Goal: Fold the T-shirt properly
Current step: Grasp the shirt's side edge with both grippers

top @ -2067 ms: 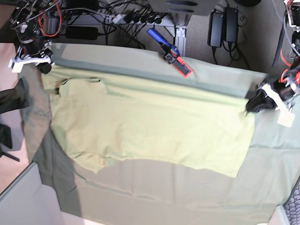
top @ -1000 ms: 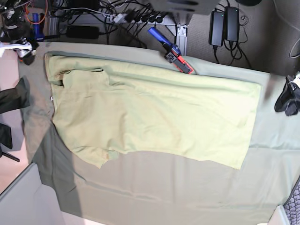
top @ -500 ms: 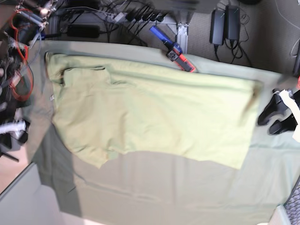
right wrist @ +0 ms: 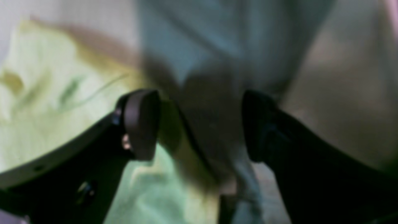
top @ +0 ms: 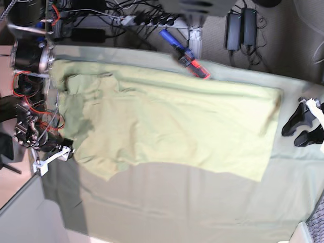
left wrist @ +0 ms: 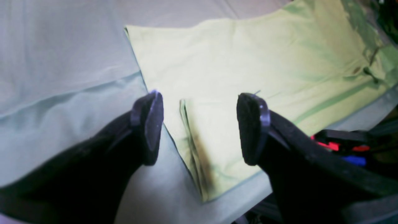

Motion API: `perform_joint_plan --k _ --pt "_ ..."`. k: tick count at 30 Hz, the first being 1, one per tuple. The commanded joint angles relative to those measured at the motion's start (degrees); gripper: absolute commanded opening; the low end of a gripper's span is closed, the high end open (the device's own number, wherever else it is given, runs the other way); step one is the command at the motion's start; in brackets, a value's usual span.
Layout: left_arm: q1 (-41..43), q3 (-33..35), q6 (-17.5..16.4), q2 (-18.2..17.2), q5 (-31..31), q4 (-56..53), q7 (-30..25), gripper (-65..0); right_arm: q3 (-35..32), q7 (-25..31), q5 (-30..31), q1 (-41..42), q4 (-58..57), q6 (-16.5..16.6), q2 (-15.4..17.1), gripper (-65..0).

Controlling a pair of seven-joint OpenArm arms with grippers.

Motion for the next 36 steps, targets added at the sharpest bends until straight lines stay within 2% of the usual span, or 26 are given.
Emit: perform_joint_plan --k 1,9,18,20,23,28,33,36 --pt "-0.6 -0.4 -0.7 -1.3 -1.2 0.9 -1.3 -24.8 -0.4 1.2 -0.3 1.9 0.6 4.1 0.3 -24.3" --pt "-0.6 -0.4 -0.7 -1.6 -1.1 0.9 -1.7 -24.8 -0.9 1.2 -1.8 1.1 0.9 5.0 -4.3 -24.3" --pt "-3.2 -0.4 -0.7 -1.5 1.1 0.6 -3.8 -24.8 -0.9 -1.3 -2.6 1.1 3.2 5.4 -4.2 -24.6" --pt "-5.4 -0.4 -0.7 -1.5 1.2 -0.5 -3.8 -24.8 -0.9 -1.8 -2.6 1.1 3.2 5.4 -4.1 -29.3" --pt "-8.3 -0.4 -0.7 -1.5 1.2 -3.8 -3.8 -24.8 -0.9 -2.1 -2.6 1.0 3.2 5.4 -3.6 -40.6" --pt "-13.8 3.0 -0.7 -1.5 1.4 -12.3 -4.6 -24.8 -0.9 0.7 -2.6 1.0 3.2 5.4 -2.3 -65.0" --pt "-20.8 12.3 -0.7 -1.0 7.6 -21.8 -10.4 -24.8 -0.9 1.1 -2.6 0.9 3.2 5.4 -0.9 -65.0" --pt "-26.1 16.5 -0.7 0.4 10.2 -28.0 -12.7 -24.8 -0.9 1.1 -2.6 0.3 3.2 5.4 -0.3 -65.0"
